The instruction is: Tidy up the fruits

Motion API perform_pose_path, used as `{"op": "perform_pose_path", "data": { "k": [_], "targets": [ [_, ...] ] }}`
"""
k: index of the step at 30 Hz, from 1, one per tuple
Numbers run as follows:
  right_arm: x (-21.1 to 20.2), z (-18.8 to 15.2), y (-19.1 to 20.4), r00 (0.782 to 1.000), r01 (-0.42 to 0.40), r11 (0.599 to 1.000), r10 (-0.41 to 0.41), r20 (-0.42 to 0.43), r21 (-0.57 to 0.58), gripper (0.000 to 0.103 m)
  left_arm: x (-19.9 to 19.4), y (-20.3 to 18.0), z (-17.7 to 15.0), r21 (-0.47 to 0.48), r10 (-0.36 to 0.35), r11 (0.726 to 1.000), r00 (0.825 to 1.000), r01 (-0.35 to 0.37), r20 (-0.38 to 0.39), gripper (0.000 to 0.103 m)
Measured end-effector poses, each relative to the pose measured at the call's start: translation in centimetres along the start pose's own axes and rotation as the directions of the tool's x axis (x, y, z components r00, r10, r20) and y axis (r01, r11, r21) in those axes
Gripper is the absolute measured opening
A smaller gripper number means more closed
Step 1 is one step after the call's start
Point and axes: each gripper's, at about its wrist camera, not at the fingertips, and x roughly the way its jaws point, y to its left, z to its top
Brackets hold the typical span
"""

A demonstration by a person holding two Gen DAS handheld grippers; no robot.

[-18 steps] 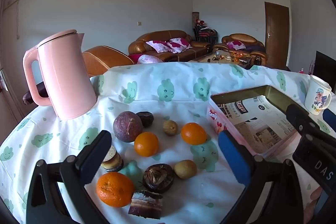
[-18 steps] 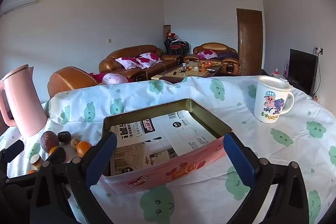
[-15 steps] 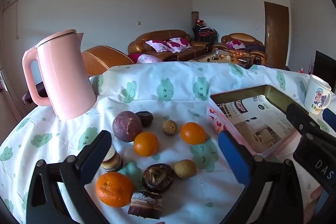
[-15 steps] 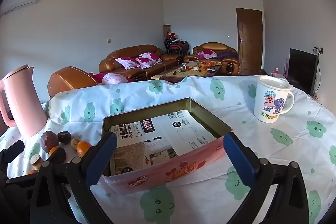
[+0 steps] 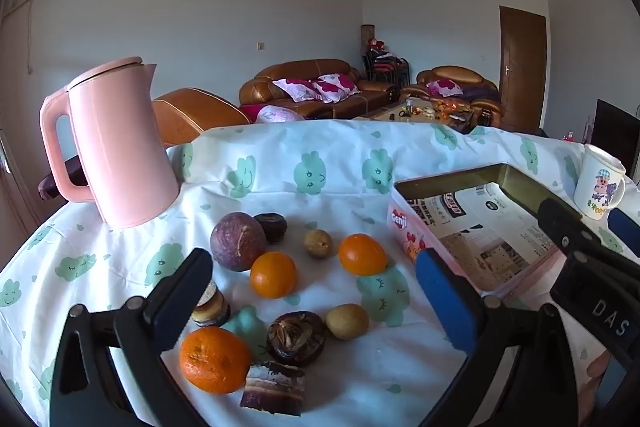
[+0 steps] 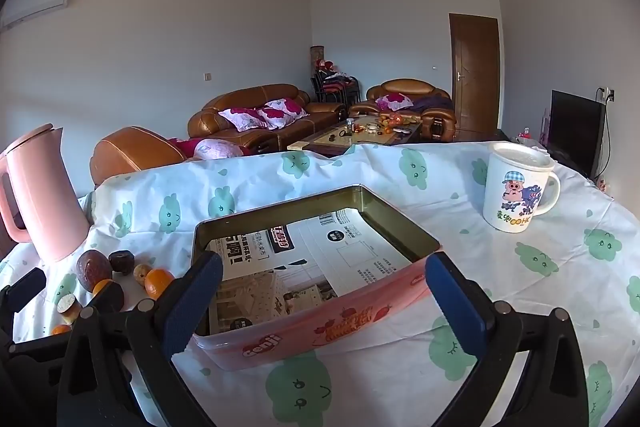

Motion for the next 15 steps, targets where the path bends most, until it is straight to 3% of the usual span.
{"op": "perform_pose_path", "data": {
  "k": [15],
  "targets": [
    [0.22, -0.08, -0.25, 1.0, -0.001, 1.0, 0.001, -0.007, 0.003, 0.102, 0.64, 0.75, 0.03, -0.01, -0.031, 0.999, 0.999, 0.031, -0.029, 0.103]
  ]
}}
